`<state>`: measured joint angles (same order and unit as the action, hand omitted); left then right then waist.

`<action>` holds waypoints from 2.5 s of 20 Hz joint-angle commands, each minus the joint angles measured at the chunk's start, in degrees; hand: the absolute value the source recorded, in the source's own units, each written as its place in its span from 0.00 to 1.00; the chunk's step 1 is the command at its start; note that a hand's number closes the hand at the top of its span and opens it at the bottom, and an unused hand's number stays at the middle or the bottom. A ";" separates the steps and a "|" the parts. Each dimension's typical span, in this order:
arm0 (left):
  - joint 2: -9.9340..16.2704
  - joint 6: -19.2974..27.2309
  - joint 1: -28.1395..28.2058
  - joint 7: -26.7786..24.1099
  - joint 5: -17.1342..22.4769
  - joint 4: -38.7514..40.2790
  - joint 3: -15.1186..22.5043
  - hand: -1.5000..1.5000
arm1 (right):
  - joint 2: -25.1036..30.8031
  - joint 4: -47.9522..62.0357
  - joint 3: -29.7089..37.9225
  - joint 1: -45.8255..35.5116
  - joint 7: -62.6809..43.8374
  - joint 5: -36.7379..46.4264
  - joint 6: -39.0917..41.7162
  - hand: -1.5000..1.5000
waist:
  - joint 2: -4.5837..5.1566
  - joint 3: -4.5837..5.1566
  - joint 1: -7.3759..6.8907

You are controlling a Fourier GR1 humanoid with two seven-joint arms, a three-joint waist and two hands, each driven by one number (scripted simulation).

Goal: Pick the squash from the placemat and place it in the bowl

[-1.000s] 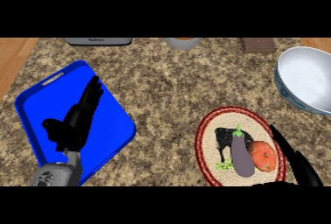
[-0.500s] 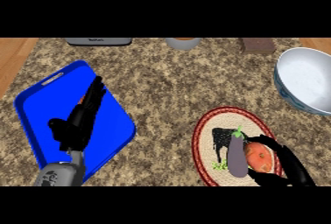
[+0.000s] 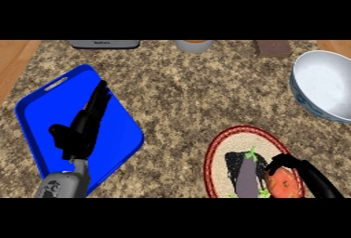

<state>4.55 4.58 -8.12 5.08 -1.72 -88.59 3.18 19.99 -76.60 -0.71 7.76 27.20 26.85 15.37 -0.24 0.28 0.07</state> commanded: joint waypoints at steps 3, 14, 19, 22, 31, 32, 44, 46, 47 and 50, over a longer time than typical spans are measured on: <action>0.24 0.38 1.08 1.04 -0.54 -1.05 0.14 0.50 | 15.68 -2.57 -1.66 2.76 19.22 -4.23 17.96 1.00 | 0.04 -0.33 0.15; -0.05 1.58 0.71 2.16 -1.19 -2.46 -0.20 0.50 | 23.45 -14.29 5.27 9.48 32.78 -23.90 17.51 1.00 | -0.26 -0.33 1.67; -1.43 1.22 3.76 -2.81 -1.44 0.71 0.64 0.50 | 30.66 -23.96 16.00 11.37 27.17 -36.59 17.53 1.00 | -0.11 -0.16 1.89; 0.06 -0.72 2.42 -2.08 -0.15 1.24 -0.53 0.50 | 34.03 -26.36 23.19 14.09 21.98 -43.13 18.16 1.00 | 0.00 -0.18 1.35; -1.56 1.02 0.88 -1.50 -1.61 -0.24 0.01 0.50 | 35.83 -35.02 32.29 9.36 -4.76 -57.41 15.71 1.00 | 0.14 -0.23 0.32; -0.31 -0.55 -0.15 1.39 -1.32 -1.08 0.20 0.50 | 36.63 -31.75 34.40 7.94 -4.23 -59.21 17.79 1.00 | 0.15 -0.25 0.26; -1.57 -1.21 -0.63 -0.75 -1.27 1.40 0.42 0.50 | 41.64 -17.38 19.14 -16.39 -13.36 -43.08 7.28 1.00 | 0.63 -0.27 -1.72; -3.05 -0.21 0.25 -3.75 -2.67 2.64 1.84 0.50 | 40.48 -13.83 17.62 -16.57 -7.48 -33.28 3.77 1.00 | 1.02 -0.33 -2.61; -2.61 -0.14 -3.00 0.13 -2.61 1.34 1.64 0.50 | 39.65 -13.28 16.12 -16.88 -5.80 -29.82 2.22 1.00 | 0.89 -0.36 -2.24; -1.53 -1.94 -0.77 -0.35 -0.57 0.35 0.32 0.50 | 38.65 -2.77 11.61 -24.55 -2.71 -25.32 1.42 1.00 | 0.82 -0.32 -2.44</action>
<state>2.76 3.42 -8.89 4.95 -3.13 -88.42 4.10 59.14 -88.45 14.98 -10.71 20.18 -6.37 18.76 0.52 -0.02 -2.20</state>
